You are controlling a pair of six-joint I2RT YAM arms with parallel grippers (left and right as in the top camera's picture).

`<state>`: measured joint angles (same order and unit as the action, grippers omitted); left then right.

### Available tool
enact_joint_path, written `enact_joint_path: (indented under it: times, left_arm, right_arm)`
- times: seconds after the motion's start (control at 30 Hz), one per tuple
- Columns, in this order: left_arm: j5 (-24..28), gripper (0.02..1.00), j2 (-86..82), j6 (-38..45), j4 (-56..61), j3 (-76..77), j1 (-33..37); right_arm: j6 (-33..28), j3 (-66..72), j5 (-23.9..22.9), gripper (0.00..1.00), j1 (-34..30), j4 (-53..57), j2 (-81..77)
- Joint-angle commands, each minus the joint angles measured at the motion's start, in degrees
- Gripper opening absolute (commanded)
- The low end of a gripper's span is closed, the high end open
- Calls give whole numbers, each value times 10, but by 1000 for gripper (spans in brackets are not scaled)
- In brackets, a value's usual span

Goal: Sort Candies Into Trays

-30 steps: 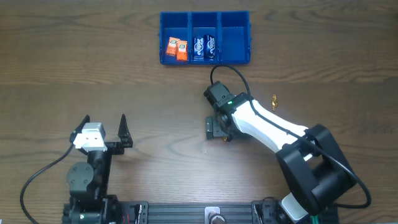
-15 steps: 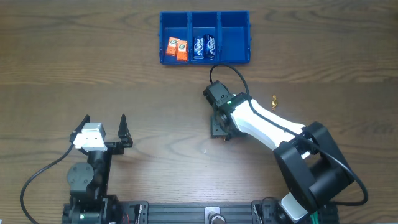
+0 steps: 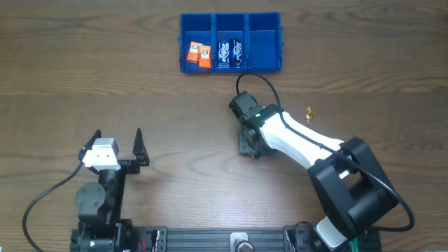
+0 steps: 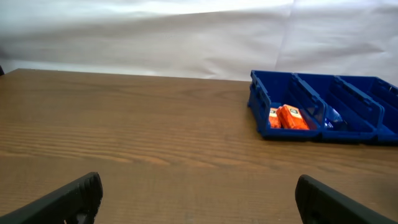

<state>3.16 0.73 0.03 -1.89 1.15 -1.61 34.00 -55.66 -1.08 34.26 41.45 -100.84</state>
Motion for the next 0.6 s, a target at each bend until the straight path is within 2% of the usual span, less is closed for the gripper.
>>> enact_joint_path:
  times: [0.03,0.17,0.37,0.5,0.6]
  left_arm:
    - [5,998,-3,2,-24,-9,2]
    - [5,998,-3,2,-24,-9,2]
    - [5,996,-3,2,-24,-9,2]
    - [5,998,-3,2,-24,-9,2]
    - [5,998,-3,2,-24,-9,2]
  right_arm:
    - [1,4,0,283,-2,4,-10]
    - [3,4,0,189,-3,3,-10]
    - [5,-5,-1,137,-3,3,-5]
    - [-41,-81,-16,121,-30,45,38]
    - [-65,-198,-55,112,-68,120,44]
